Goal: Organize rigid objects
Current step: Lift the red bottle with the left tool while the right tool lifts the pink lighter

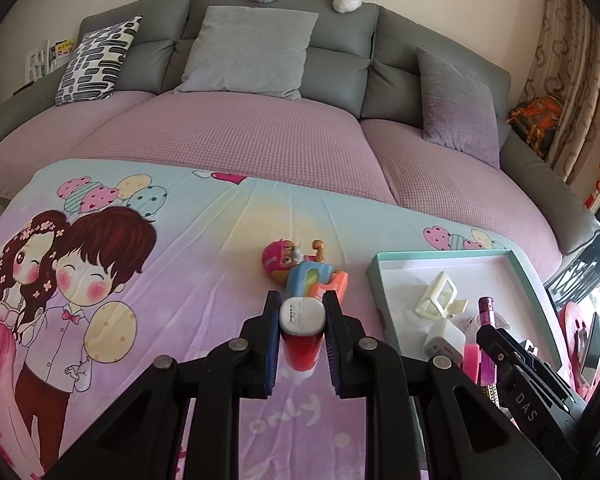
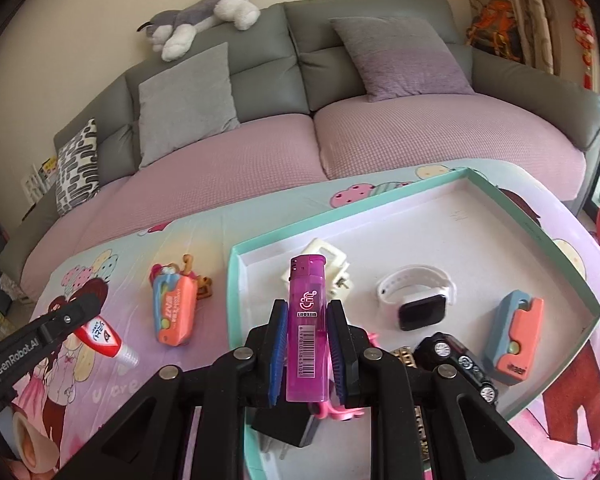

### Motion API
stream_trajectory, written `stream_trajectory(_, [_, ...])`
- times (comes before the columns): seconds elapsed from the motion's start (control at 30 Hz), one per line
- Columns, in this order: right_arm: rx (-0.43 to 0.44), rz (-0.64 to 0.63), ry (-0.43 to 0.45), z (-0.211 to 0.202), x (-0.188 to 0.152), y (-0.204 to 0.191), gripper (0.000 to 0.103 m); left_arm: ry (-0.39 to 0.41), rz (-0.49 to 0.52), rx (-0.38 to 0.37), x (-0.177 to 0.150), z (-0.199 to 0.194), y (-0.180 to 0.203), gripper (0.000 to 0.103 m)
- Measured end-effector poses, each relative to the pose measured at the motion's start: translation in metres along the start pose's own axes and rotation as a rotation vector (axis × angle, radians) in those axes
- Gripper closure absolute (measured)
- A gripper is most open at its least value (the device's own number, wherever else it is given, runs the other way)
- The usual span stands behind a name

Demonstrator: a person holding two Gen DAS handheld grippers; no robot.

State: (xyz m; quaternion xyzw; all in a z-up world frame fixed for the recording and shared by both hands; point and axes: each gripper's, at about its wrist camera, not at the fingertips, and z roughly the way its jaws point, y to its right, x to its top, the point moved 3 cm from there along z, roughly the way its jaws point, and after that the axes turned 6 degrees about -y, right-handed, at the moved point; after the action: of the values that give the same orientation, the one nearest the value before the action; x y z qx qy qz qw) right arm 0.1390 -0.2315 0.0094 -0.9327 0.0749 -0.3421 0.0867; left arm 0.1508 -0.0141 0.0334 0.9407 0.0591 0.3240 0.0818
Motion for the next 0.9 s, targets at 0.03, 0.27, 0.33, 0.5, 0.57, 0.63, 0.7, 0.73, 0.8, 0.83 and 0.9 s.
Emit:
stream_trajectory(0.03, [-0.010, 0.018, 0.000, 0.000, 0.001, 0.008, 0.082, -0.001, 0.011, -0.003, 0.000, 0.000, 0.007, 0.082])
stream_trajectory(0.27, [-0.105, 0.086, 0.042, -0.013, 0.009, 0.052, 0.082, 0.003, 0.073, -0.061, -0.001, 0.007, 0.047, 0.082])
stream_trajectory(0.33, [-0.142, 0.089, 0.053, -0.016, 0.011, 0.063, 0.082, 0.001, 0.090, -0.085, -0.002, 0.011, 0.062, 0.082])
stream_trajectory(0.5, [-0.189, 0.127, 0.052, -0.017, 0.011, 0.090, 0.082, 0.023, 0.167, -0.162, -0.005, 0.014, 0.107, 0.082])
stream_trajectory(0.57, [-0.198, 0.139, 0.052, -0.016, 0.011, 0.097, 0.082, 0.030, 0.199, -0.186, -0.007, 0.018, 0.124, 0.082])
stream_trajectory(0.63, [-0.204, 0.139, 0.053, -0.015, 0.010, 0.100, 0.082, 0.036, 0.232, -0.205, -0.009, 0.022, 0.139, 0.082])
stream_trajectory(0.7, [-0.215, 0.132, 0.054, -0.014, 0.010, 0.101, 0.082, 0.046, 0.260, -0.218, -0.011, 0.026, 0.151, 0.082])
stream_trajectory(0.73, [-0.220, 0.129, 0.052, -0.013, 0.010, 0.101, 0.082, 0.050, 0.271, -0.224, -0.012, 0.028, 0.156, 0.082])
stream_trajectory(0.8, [-0.228, 0.127, 0.045, -0.011, 0.010, 0.102, 0.081, 0.055, 0.287, -0.230, -0.013, 0.032, 0.162, 0.082])
stream_trajectory(0.83, [-0.229, 0.127, 0.042, -0.010, 0.009, 0.102, 0.081, 0.055, 0.288, -0.234, -0.014, 0.033, 0.163, 0.082])
stream_trajectory(0.9, [-0.229, 0.126, 0.035, -0.009, 0.008, 0.101, 0.081, 0.052, 0.285, -0.240, -0.014, 0.037, 0.163, 0.082])
